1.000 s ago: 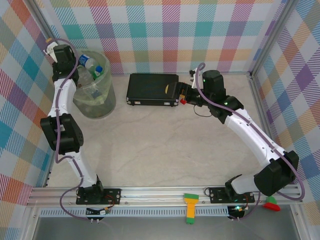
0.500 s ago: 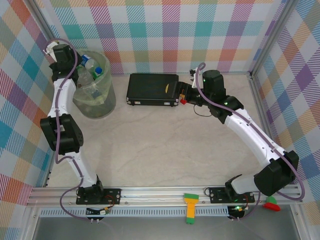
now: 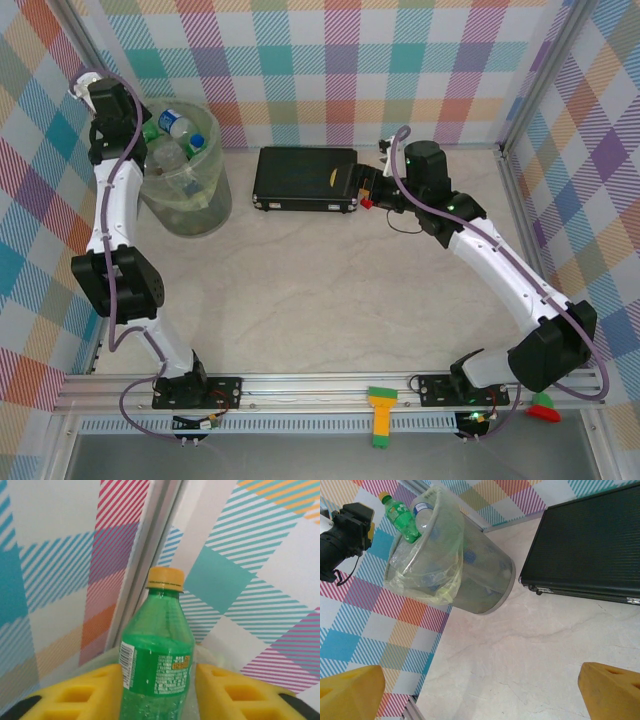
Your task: Put the plastic bottles in the bin
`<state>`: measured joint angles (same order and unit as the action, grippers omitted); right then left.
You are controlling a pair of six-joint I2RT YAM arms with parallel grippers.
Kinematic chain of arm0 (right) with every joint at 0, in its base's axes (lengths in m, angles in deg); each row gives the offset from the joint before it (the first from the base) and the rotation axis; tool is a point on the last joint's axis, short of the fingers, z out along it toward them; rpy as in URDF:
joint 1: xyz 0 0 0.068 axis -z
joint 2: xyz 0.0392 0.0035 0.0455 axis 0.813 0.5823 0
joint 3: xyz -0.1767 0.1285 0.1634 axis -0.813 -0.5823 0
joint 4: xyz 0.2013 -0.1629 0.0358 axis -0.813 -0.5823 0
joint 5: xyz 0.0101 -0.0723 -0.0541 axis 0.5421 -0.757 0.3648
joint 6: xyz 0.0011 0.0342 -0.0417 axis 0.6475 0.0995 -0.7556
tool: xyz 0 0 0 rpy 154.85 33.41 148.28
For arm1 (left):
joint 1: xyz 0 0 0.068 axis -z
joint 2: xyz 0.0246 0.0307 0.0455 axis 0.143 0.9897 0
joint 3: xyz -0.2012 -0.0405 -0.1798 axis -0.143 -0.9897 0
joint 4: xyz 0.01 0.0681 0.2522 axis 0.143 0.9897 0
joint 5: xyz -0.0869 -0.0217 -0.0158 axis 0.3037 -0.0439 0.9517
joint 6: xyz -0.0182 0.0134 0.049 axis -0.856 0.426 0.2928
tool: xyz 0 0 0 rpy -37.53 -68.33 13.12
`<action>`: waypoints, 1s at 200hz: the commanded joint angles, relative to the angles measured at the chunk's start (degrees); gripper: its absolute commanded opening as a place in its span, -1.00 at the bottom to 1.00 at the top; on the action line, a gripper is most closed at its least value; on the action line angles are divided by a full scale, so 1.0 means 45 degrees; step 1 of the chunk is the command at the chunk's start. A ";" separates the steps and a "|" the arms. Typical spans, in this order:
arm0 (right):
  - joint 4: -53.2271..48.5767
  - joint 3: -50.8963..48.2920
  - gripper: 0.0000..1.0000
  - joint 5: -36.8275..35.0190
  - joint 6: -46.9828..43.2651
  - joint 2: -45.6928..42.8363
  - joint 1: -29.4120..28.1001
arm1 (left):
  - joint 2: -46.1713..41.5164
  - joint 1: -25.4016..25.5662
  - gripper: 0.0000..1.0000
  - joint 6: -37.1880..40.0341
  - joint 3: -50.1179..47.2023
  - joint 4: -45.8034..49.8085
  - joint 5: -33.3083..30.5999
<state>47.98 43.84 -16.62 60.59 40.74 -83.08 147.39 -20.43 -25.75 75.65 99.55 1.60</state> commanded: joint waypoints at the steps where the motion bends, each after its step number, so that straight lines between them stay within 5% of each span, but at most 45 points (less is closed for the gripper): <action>1: 0.0256 -0.0132 0.98 0.0166 -0.0004 -0.0025 -0.0071 | 0.0304 -0.0137 -0.48 -0.0289 0.0402 0.0164 0.0963; 27: 0.0118 -0.0175 0.98 0.0030 -0.0044 -0.0122 -0.0070 | 0.0883 -0.0124 -0.60 -0.0683 0.0949 0.1083 0.1907; 127: 0.0254 -0.0395 0.98 -0.0015 0.0085 -0.0227 -0.0080 | 0.0398 -0.0374 -0.60 -0.1460 -0.0523 0.2272 0.1490; 200: 0.0371 -0.0349 0.98 0.0159 0.0125 -0.0100 -0.0070 | -0.1770 -0.0373 -0.31 -0.1699 -0.0993 0.1450 0.1845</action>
<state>47.96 42.22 -16.84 60.61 40.69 -83.08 144.36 -21.41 -33.11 70.01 106.87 9.81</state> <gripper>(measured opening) 0.990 0.330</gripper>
